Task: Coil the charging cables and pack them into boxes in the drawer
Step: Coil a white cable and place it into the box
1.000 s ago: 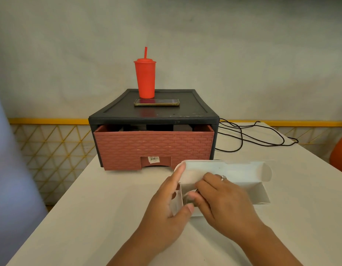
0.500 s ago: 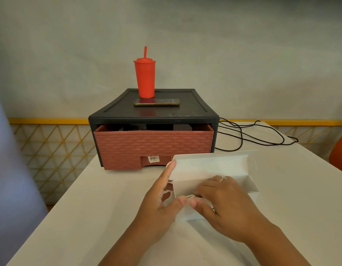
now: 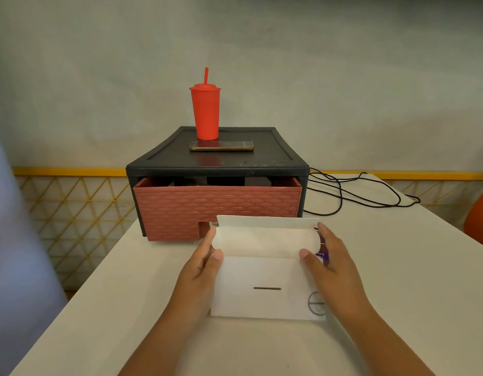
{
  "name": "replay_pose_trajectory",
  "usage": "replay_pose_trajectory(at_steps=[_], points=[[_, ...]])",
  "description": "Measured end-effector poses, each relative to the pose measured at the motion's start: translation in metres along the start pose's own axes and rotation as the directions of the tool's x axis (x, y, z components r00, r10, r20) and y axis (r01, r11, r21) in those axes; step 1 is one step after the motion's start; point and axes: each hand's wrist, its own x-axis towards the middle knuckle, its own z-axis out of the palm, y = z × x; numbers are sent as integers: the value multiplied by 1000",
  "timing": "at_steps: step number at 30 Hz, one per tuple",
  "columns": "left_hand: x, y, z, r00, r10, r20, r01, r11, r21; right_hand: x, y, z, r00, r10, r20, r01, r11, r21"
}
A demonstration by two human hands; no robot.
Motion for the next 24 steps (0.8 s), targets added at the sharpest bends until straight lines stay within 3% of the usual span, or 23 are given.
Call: replay_pose_trajectory(at_steps=[2,5,10,18,24], points=[[2,-4,1,1000,1,-25,0,999,33,-1,-1,5,988,116,105,-124,990,72],[4,-10,3,998,1,-66,1,1000,31,-2,0,10,971,173,163,-193,975,113],[3,-15,6,999,-52,-15,50,995,-90,0,7,14,975,168,147,-183,979,95],[3,-15,15,993,-54,-106,53,999,-9,1,8,16,990,142,14,-142,968,206],[1,-13,15,998,-39,-57,38,999,-26,-6,3,13,988,141,57,-150,964,221]])
